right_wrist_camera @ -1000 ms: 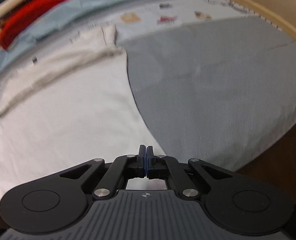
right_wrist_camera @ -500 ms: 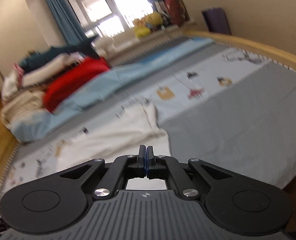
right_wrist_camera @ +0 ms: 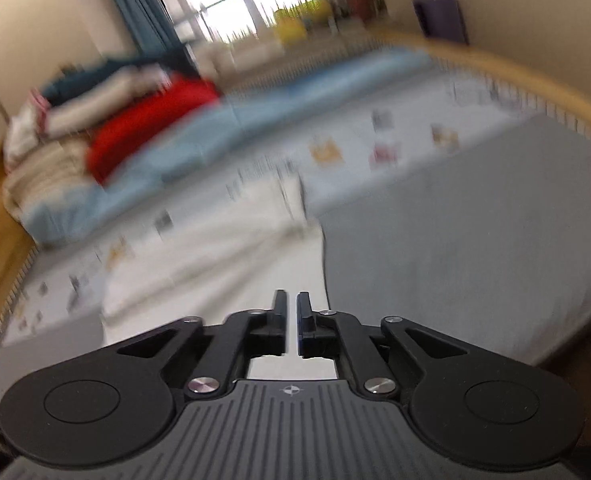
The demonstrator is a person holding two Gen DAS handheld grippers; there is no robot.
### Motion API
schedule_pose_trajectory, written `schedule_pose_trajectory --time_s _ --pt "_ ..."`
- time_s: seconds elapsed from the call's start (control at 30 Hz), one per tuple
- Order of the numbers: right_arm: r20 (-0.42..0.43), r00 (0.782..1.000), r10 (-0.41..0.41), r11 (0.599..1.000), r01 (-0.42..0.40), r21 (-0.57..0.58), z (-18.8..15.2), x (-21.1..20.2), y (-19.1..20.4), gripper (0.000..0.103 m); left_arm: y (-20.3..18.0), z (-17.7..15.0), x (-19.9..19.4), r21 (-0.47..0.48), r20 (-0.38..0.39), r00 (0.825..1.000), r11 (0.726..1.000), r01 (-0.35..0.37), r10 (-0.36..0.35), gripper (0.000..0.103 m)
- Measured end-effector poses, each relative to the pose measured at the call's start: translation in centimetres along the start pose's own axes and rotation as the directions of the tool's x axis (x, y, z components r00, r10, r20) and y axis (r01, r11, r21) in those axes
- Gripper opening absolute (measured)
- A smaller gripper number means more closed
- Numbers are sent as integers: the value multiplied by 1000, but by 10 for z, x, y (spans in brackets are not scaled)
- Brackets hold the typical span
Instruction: Fold small clothes
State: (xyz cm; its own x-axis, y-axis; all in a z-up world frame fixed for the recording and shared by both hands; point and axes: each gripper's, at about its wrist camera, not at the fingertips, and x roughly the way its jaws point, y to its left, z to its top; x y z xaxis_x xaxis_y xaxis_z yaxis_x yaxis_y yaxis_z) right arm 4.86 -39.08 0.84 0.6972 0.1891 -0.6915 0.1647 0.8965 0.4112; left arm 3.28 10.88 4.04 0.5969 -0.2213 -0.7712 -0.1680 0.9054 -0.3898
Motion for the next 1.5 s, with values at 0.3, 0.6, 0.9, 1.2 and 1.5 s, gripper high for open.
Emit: schedule_pose_trajectory --time_s 0.3,0.6,0.9,1.2,1.5 --pt "-290 948 -135 986 99 -135 -39 102 -1 39 6 4 8 -29 -6 1000 1000 -6 6 5" --pt "-287 938 -197 958 122 -260 -55 111 13 1 0 2 14 -17 -19 1000 1000 -23 23 5" --pt "-114 993 6 996 -16 -92 -21 32 10 0 5 3 9 -25 -5 1000 1000 3 -3 5" --pt "86 973 213 976 -209 -57 4 -83 4 0 -1 3 -42 35 93 996 999 11 -14 5" --pt "198 945 261 965 -253 -63 38 -117 -3 0 -6 24 -85 -8 138 990 999 40 -39 5"
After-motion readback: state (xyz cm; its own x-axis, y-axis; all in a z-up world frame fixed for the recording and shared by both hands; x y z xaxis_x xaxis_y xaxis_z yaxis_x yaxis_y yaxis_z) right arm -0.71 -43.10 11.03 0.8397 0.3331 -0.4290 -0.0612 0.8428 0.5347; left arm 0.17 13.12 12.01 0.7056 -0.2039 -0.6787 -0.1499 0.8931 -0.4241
